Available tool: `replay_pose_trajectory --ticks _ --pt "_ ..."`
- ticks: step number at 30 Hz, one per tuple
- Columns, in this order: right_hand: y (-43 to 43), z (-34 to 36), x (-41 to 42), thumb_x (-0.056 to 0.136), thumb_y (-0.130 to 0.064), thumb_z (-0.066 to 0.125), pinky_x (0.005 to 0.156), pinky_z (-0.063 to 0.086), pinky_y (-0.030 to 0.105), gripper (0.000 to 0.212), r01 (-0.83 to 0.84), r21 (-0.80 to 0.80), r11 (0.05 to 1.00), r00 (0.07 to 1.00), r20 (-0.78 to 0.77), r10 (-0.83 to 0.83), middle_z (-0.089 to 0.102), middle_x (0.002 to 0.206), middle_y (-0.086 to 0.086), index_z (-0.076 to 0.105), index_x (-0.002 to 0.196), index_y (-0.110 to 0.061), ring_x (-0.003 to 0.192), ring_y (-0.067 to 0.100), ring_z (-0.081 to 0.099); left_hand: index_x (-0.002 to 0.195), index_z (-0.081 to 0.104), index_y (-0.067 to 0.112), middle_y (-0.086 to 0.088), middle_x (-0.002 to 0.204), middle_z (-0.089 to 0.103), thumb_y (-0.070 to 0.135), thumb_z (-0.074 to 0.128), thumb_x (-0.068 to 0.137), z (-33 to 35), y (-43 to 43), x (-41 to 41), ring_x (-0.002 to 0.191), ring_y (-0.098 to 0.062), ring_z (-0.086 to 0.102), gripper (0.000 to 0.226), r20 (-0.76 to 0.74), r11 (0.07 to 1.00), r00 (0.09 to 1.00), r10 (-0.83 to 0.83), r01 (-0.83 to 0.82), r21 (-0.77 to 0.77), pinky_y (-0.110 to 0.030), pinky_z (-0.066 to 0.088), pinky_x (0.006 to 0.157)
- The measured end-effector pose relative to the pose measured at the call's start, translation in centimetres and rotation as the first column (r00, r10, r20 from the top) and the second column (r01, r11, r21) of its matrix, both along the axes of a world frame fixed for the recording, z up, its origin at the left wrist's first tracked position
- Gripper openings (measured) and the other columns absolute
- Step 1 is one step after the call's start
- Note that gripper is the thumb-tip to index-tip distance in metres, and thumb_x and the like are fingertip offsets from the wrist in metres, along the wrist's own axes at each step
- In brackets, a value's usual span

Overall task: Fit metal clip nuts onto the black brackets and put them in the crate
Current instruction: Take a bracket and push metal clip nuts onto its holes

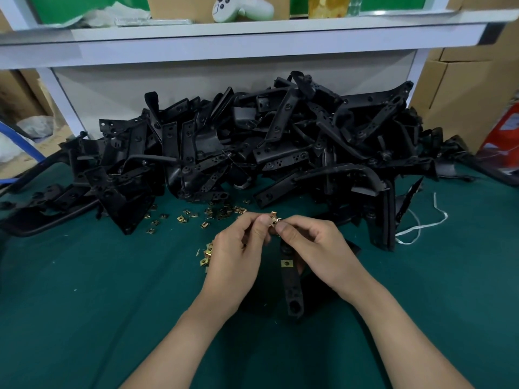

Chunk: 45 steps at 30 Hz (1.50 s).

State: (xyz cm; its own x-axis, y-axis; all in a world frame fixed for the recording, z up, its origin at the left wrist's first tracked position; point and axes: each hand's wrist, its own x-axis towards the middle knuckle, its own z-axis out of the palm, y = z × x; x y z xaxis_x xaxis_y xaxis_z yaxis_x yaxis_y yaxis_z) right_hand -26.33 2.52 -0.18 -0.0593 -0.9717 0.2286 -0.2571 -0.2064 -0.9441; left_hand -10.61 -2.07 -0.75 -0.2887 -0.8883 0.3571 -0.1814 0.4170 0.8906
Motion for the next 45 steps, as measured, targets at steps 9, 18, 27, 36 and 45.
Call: replay_pose_trajectory --ticks 9,18,27,36,45 --pt "0.06 0.02 0.05 0.101 -0.045 0.057 0.078 0.056 0.038 0.02 0.019 0.007 1.0 1.0 0.006 -0.019 0.072 0.096 0.017 0.075 0.103 -0.038 0.092 0.036 0.066 0.094 0.072 0.028 0.01 0.072 0.064 0.044 0.049 0.099 0.47 0.24 -0.02 0.07 -0.005 0.058 0.028 -0.09 0.995 0.994 -0.067 0.073 0.069 -0.034 0.05 0.071" --pt "-0.02 -0.18 0.04 0.101 -0.045 0.054 0.081 0.057 0.044 0.021 0.008 0.014 1.0 1.0 -0.023 -0.008 0.073 0.099 0.011 0.072 0.112 -0.045 0.093 0.033 0.069 0.099 0.074 0.034 0.009 0.089 0.073 0.04 0.064 0.092 0.54 0.41 -0.14 0.082 -0.004 0.066 0.014 -0.142 0.984 0.982 -0.126 0.141 0.106 -0.014 0.05 0.075" --pt "-0.17 -0.69 -0.17 0.099 -0.046 0.053 0.05 0.05 0.031 0.023 0.001 0.03 1.0 0.997 -0.071 0.001 0.06 0.062 -0.005 0.075 0.104 -0.042 0.053 0.011 0.056 0.112 0.071 0.033 0.019 0.105 0.067 0.037 0.054 0.101 0.19 0.42 -0.11 0.107 -0.003 0.064 0.021 0.015 0.995 0.998 -0.069 0.07 -0.069 -0.01 0.045 0.084" --pt "-0.19 -0.53 -0.24 0.098 -0.042 0.051 0.048 0.046 0.029 0.024 -0.025 0.025 0.999 0.997 -0.067 0.026 0.063 0.071 0.013 0.073 0.106 -0.045 0.049 0.012 0.054 0.108 0.073 0.034 0.014 0.104 0.062 0.024 0.059 0.101 0.29 0.32 -0.3 0.103 -0.006 0.064 0.019 -0.05 0.997 0.996 -0.07 0.071 0.004 -0.014 0.048 0.084" --pt "-0.18 -0.5 -0.19 0.1 -0.036 0.053 0.048 0.046 0.026 0.023 -0.035 0.034 0.999 0.998 -0.054 0.037 0.059 0.068 0.013 0.075 0.104 -0.038 0.052 0.011 0.051 0.104 0.074 0.037 0.016 0.102 0.063 0.033 0.063 0.097 0.31 0.32 -0.33 0.098 -0.004 0.064 0.014 -0.069 0.999 0.997 -0.035 0.037 0.025 -0.014 0.049 0.08"
